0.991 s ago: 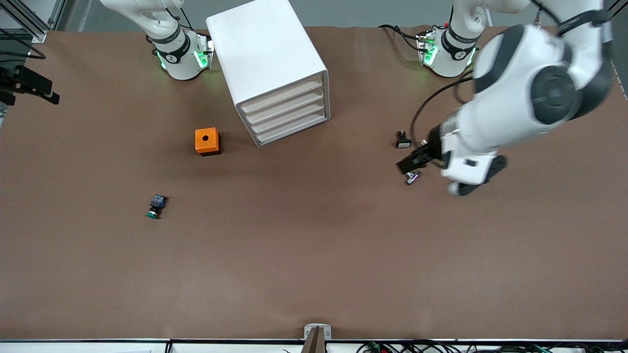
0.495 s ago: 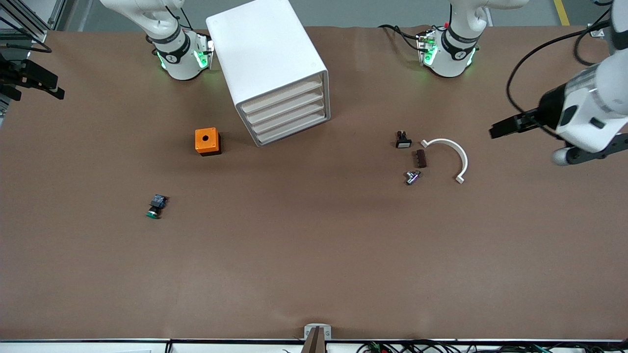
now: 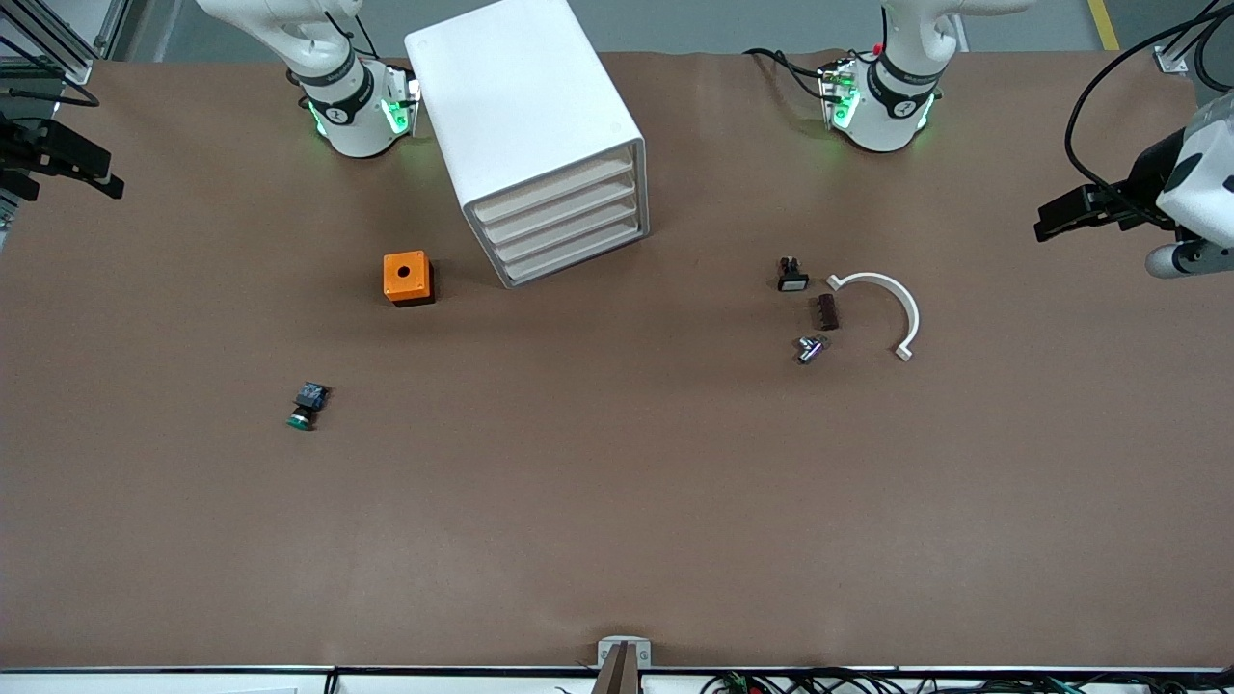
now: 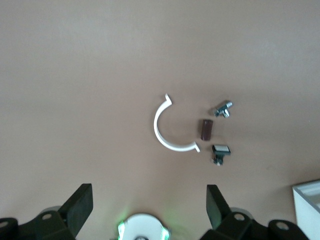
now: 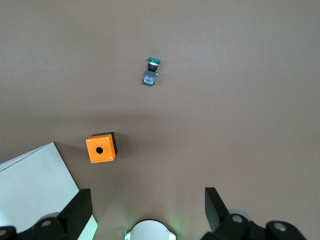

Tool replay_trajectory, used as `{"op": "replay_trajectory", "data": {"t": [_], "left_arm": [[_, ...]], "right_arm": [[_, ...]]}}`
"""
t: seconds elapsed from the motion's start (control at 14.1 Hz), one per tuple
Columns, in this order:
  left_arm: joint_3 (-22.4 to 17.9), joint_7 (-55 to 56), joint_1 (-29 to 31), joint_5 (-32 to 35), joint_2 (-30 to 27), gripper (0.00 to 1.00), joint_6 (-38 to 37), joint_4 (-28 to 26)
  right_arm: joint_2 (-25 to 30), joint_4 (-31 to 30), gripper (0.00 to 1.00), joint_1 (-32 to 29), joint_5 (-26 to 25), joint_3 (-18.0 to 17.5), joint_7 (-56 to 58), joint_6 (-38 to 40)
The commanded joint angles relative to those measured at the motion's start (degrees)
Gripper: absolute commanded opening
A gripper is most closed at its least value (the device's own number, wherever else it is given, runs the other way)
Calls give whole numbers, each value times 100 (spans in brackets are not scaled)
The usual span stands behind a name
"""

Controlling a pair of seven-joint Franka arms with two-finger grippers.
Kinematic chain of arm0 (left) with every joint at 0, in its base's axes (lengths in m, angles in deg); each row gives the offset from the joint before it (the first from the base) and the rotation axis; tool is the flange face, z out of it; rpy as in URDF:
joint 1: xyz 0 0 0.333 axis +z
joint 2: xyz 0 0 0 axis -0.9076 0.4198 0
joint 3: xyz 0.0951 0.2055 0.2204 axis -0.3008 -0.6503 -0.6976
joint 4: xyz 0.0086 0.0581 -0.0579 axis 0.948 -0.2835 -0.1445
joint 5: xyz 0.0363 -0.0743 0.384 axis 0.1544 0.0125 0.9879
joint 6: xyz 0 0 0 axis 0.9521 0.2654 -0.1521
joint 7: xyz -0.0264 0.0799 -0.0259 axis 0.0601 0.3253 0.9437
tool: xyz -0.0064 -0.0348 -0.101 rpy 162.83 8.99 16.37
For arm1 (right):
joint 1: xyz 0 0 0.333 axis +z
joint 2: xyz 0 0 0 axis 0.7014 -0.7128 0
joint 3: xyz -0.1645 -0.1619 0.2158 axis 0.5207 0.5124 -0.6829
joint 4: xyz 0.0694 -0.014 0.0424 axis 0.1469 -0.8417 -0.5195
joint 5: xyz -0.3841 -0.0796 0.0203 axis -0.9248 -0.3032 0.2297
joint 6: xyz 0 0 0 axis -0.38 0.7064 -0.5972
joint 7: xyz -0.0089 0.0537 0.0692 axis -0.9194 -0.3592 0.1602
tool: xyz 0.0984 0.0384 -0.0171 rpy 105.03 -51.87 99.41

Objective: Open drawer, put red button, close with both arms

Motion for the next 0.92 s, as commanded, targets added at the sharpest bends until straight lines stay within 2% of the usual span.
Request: {"op": "replay_trajectory", "data": {"t": [0.0, 0.21, 0.5, 0.85], "left_arm": [[61, -472, 198, 223, -593, 100, 618, -805], [35, -614, 217, 224, -575, 100, 584, -481], [61, -623, 252, 215, -558, 100, -3, -24], [237, -588, 182, 145, -531, 100, -155, 74]], "right_arm": [[148, -46, 100, -26, 61, -15, -94, 69], [183, -37, 100, -35, 61, -6, -120, 61], [183, -46, 100, -35, 61, -6, -410, 43], [183, -46, 100, -17, 61, -15, -401, 26]]}}
